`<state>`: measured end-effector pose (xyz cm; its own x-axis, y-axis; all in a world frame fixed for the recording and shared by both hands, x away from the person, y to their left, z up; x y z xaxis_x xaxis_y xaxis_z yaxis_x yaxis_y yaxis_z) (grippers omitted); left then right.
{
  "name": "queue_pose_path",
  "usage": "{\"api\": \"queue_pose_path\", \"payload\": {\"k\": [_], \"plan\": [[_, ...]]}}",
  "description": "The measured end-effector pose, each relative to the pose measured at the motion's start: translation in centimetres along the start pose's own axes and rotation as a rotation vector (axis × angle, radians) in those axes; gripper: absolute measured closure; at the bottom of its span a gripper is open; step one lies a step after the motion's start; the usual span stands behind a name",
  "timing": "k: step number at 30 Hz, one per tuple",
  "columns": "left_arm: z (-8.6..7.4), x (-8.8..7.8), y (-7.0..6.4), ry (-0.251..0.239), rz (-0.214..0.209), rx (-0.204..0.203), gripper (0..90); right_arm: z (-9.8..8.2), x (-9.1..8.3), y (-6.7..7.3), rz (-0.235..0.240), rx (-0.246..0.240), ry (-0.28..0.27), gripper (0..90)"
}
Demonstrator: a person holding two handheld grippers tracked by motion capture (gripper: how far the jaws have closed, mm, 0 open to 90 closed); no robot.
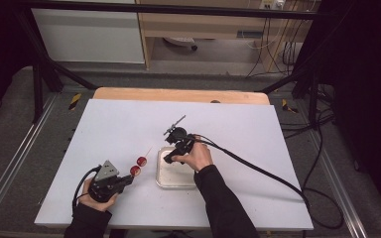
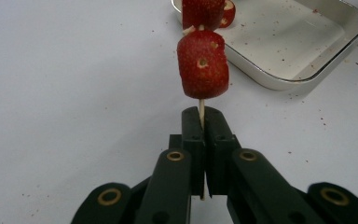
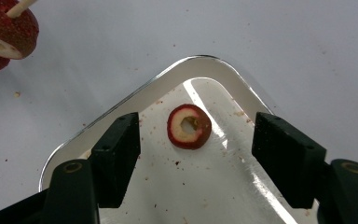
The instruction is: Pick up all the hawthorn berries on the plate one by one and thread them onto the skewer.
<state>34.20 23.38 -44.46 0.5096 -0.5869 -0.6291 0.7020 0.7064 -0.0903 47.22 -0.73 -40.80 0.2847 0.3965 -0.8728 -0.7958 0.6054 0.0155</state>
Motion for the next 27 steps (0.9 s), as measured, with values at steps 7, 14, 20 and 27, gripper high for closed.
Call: {"api": "queue_pose_path", "payload": {"k": [7, 14, 20, 27], "plan": [[0.0, 0.1, -0.1, 0.002, -0.001, -0.001, 87.7, 0.6, 1.2, -0.2, 0.017, 0.004, 0.059, 42.3], [0.0, 0.1, 0.0, 0.000, 0.000, -0.004, 87.8, 0.7, 1.9, -0.6, 0.037, 0.014, 0.086, 51.1], [0.0, 0.1, 0.0, 0.001, -0.002, -0.006, 87.7, 0.8, 2.1, -0.6, 0.055, 0.025, 0.093, 56.0], [0.0, 0.2, -0.1, 0.005, -0.002, 0.000, 87.7, 0.8, 2.2, -0.6, 0.066, 0.021, 0.097, 59.3]]}}
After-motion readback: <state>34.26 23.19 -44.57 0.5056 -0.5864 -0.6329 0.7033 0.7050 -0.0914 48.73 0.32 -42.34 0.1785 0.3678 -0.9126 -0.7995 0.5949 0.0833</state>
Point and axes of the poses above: each handheld gripper's, and its own axes: x roughly forward along the jaws, z roughly out of its top, y roughly to its left, the point moved 1 cm from there along x, roughly forward along the jaws, and after that the axes turned 4 degrees about -z, right-handed, at the moved point
